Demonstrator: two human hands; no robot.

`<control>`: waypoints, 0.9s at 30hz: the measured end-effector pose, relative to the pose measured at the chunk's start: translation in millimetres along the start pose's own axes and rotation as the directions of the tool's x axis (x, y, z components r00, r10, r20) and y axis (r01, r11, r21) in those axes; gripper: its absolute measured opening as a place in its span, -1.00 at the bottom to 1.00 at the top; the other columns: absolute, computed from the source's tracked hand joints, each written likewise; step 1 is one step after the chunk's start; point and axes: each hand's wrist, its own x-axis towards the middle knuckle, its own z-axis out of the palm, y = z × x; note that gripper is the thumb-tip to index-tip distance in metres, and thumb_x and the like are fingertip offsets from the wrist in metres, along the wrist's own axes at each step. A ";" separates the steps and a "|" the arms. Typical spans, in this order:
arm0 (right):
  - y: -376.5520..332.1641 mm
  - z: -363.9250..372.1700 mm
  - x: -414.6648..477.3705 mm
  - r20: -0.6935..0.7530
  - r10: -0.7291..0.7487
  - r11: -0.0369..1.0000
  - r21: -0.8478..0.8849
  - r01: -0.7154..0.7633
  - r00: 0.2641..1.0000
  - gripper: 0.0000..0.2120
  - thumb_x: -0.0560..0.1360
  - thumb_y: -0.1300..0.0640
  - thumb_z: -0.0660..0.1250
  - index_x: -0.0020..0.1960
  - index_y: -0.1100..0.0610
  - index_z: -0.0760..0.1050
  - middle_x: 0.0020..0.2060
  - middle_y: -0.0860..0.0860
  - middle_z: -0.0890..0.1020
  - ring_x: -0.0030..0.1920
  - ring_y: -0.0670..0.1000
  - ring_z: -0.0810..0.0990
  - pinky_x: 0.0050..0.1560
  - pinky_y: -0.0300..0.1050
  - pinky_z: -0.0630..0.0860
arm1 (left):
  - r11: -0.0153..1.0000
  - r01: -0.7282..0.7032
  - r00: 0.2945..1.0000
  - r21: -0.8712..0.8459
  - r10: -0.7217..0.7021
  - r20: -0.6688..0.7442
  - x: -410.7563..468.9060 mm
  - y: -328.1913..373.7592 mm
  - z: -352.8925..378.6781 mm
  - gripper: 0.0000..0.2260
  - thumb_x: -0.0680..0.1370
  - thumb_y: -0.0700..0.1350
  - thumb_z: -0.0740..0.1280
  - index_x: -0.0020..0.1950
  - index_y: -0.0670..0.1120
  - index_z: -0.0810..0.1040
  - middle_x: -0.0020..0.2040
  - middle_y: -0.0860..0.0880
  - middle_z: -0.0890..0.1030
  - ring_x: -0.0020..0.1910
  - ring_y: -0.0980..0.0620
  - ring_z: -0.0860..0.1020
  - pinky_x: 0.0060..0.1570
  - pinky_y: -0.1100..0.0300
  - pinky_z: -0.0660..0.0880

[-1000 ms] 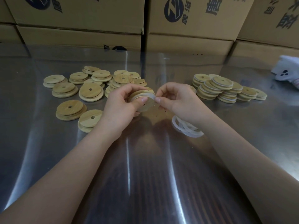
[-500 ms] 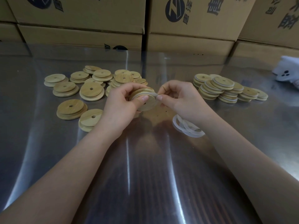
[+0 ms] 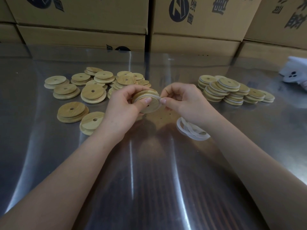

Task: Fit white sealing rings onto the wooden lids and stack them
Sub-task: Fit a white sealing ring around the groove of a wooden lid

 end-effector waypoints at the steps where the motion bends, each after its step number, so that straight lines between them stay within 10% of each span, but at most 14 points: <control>1: 0.2 -0.2 0.1 0.000 0.003 1.000 0.008 -0.003 1.000 -0.81 0.51 0.27 0.37 -0.22 0.04 0.53 -0.34 -0.04 0.60 -0.29 -0.07 0.59 -0.11 -0.08 0.57 | 1.000 -0.001 1.000 -0.004 0.001 0.004 -0.2 0.1 0.2 -0.77 0.52 -0.26 0.40 0.01 0.08 0.61 -0.04 0.10 0.65 0.03 0.09 0.63 -0.04 0.07 0.64; 27: 3.3 5.8 0.1 -0.103 0.070 0.981 0.189 -0.049 0.992 -0.91 0.48 0.29 0.43 -0.17 0.14 0.61 -0.32 0.03 0.63 -0.36 -0.08 0.59 -0.23 -0.19 0.58 | 0.955 0.203 0.979 -0.218 -0.205 0.014 1.7 -3.9 -0.4 -0.89 0.58 -0.13 0.35 0.01 -0.02 0.68 -0.06 0.05 0.69 0.05 0.02 0.65 -0.12 0.00 0.66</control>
